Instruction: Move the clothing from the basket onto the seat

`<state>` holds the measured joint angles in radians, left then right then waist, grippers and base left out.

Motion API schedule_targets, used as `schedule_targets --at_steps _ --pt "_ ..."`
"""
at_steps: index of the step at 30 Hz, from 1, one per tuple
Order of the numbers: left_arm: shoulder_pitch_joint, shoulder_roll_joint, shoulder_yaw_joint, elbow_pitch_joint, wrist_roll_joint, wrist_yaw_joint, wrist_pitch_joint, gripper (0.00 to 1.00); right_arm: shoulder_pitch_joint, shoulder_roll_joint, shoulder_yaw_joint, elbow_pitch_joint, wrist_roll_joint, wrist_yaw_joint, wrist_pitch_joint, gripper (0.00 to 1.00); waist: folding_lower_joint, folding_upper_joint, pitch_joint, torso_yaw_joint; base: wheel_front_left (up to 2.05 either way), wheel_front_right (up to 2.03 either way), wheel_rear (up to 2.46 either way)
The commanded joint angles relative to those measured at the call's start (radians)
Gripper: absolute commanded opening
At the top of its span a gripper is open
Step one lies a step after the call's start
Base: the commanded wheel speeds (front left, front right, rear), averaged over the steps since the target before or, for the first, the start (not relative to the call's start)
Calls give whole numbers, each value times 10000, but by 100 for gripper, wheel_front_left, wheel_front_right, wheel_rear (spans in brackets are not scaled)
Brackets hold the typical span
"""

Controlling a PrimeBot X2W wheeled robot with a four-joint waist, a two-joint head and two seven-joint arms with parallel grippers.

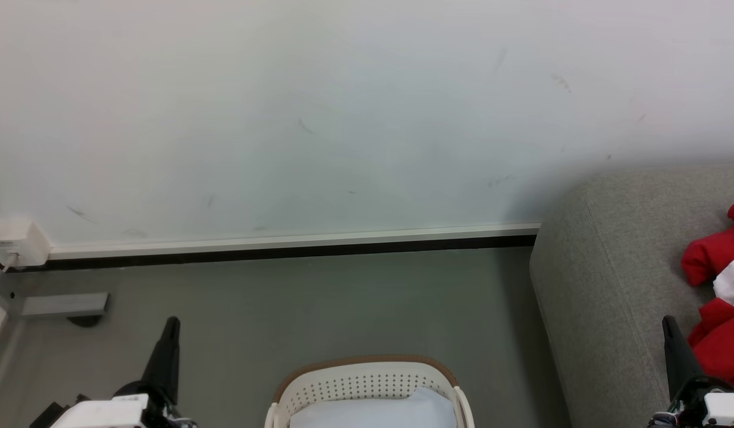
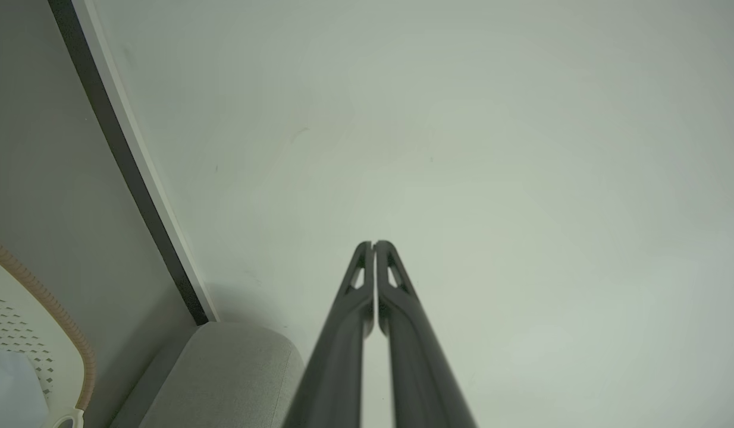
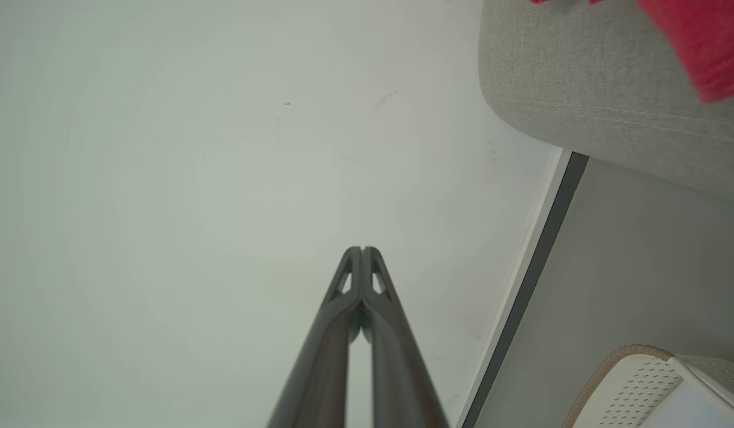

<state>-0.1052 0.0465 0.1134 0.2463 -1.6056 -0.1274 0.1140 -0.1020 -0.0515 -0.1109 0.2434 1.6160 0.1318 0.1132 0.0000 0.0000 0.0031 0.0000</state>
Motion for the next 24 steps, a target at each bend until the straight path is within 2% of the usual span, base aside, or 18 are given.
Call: schedule_targets --at_steps 1,24 --pt "-69 70 25 -25 -133 -67 39 0 -112 -4 -45 23 -19 -21 11 0 0 0 0 0 0 0 0" --pt "-68 70 19 -26 -134 -68 40 0 -113 4 -55 23 -35 -21 25 0 0 0 0 0 0 0 0"
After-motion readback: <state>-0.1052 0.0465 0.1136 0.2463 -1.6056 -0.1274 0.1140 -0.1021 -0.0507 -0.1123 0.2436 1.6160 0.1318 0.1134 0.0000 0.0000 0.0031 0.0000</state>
